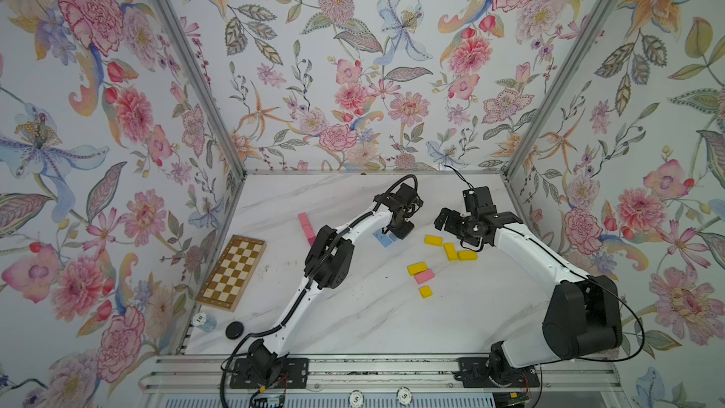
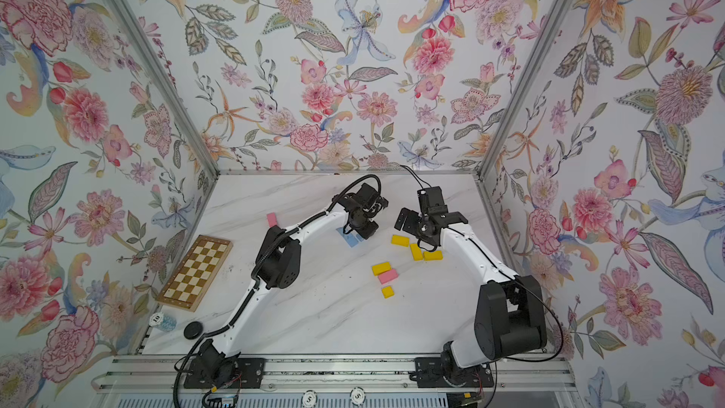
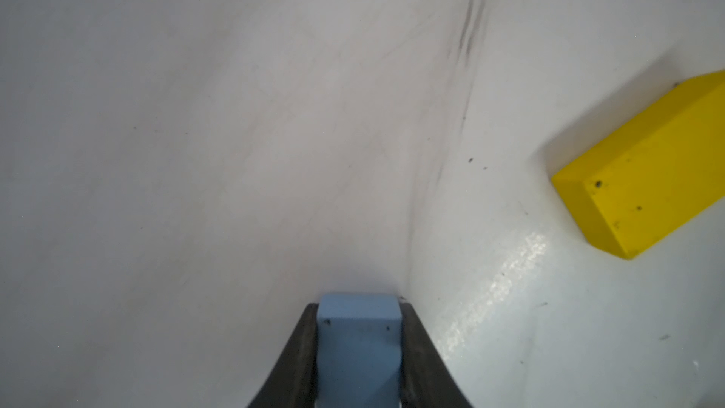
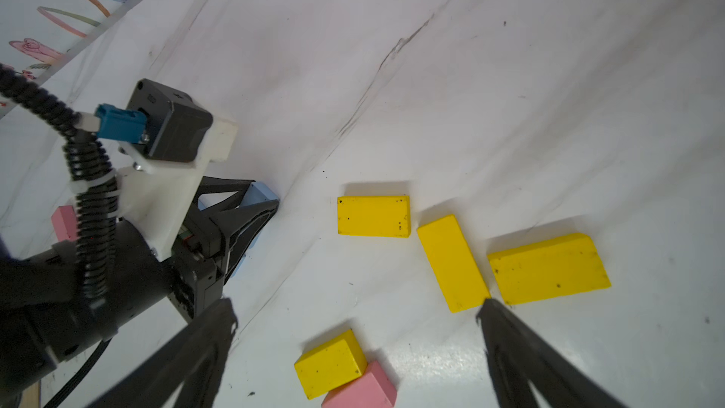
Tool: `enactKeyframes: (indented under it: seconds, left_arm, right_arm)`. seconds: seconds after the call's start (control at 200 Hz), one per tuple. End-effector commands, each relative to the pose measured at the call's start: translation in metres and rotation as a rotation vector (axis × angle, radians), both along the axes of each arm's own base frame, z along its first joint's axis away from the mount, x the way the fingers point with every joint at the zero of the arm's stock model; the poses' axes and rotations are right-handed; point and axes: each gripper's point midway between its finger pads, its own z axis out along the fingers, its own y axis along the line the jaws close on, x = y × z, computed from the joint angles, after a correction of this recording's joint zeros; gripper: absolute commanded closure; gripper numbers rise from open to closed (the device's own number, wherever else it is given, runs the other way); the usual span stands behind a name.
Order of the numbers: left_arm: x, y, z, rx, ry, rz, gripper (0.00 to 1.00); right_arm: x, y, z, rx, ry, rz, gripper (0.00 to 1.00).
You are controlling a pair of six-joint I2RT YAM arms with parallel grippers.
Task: Assemble the letter v with building blocks
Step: Adjust the building block at the center of the board.
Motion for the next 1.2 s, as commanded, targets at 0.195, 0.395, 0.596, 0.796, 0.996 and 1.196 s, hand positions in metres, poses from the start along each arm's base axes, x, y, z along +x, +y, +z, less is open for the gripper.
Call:
enactKeyframes:
  seconds: [0.195,0.395,0.596,0.796,0.996,1.196]
  left_arm:
    - [0.001,0.015,-0.008,0.007,0.042,0.031,0.83]
    - [0.002,0.019,-0.008,-0.001,0.045,0.039,0.83]
    - [-0.001,0.021,-0.007,0.000,0.051,0.033,0.83]
    - [-0.002,0.022,-0.005,-0.007,0.057,0.034,0.83]
    - [-0.004,0.020,-0.005,-0.020,0.062,0.031,0.83]
    - [-0.007,0.020,-0.006,-0.025,0.080,0.034,0.83]
  right_arm:
    - [0.005,0.000,0.003,-0.046,-0.004,0.004,0.01]
    - [0.004,0.004,0.001,-0.049,0.001,0.010,0.01]
    - [0.005,0.007,0.000,-0.050,0.003,0.014,0.01]
    - [0.006,0.008,-0.001,-0.051,0.004,0.012,0.01]
    - [0.007,0.008,0.000,-0.052,0.003,0.012,0.01]
    - [0.008,0.009,0.001,-0.054,0.001,0.011,0.01]
